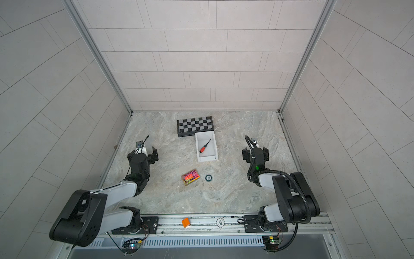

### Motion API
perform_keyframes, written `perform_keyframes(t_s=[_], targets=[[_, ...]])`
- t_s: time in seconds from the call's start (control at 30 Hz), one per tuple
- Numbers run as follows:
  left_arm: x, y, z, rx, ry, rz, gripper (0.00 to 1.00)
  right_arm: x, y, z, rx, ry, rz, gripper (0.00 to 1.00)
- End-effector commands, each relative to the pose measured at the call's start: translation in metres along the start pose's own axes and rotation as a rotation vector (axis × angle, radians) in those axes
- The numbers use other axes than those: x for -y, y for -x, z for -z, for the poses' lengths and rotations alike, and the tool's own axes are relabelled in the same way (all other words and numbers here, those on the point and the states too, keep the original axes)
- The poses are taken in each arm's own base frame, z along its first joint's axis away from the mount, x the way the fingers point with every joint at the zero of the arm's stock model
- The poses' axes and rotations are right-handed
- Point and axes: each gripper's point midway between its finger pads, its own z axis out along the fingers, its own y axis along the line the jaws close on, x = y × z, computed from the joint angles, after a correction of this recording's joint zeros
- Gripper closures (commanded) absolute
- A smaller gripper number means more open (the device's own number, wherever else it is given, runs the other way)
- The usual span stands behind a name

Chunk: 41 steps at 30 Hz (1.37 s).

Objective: Put the screwdriver in the bin

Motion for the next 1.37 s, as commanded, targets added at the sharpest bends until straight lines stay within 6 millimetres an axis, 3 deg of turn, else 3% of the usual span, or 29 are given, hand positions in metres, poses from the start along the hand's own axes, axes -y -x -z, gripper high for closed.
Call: perform_keyframes(t_s=[0.0, 0.07, 0.27, 0.33, 0.4, 1.33], targets=[[0.003, 0.022, -0.011, 0.086, -0.025, 0.052, 0.01, -0.006, 0.014, -0.008, 0.081, 0.021, -0.027, 0.01], [0.002, 0.017, -0.015, 0.087, -0.031, 0.059, 0.0, -0.011, 0.007, -0.01, 0.117, 0.038, -0.023, 0.01], [0.01, 0.008, -0.026, 0.052, -0.054, 0.039, 0.0, -0.011, 0.008, -0.009, 0.113, 0.041, -0.02, 0.01], [0.013, 0.007, -0.032, 0.029, -0.054, 0.025, 0.0, -0.007, 0.008, -0.019, 0.071, 0.03, -0.032, 0.01], [0.014, 0.007, -0.032, 0.024, -0.055, 0.024, 0.01, -0.001, 0.005, -0.022, 0.042, 0.035, -0.078, 0.01], [0.013, 0.008, -0.032, 0.025, -0.054, 0.024, 0.01, -0.003, 0.006, -0.021, 0.059, 0.03, -0.055, 0.01]])
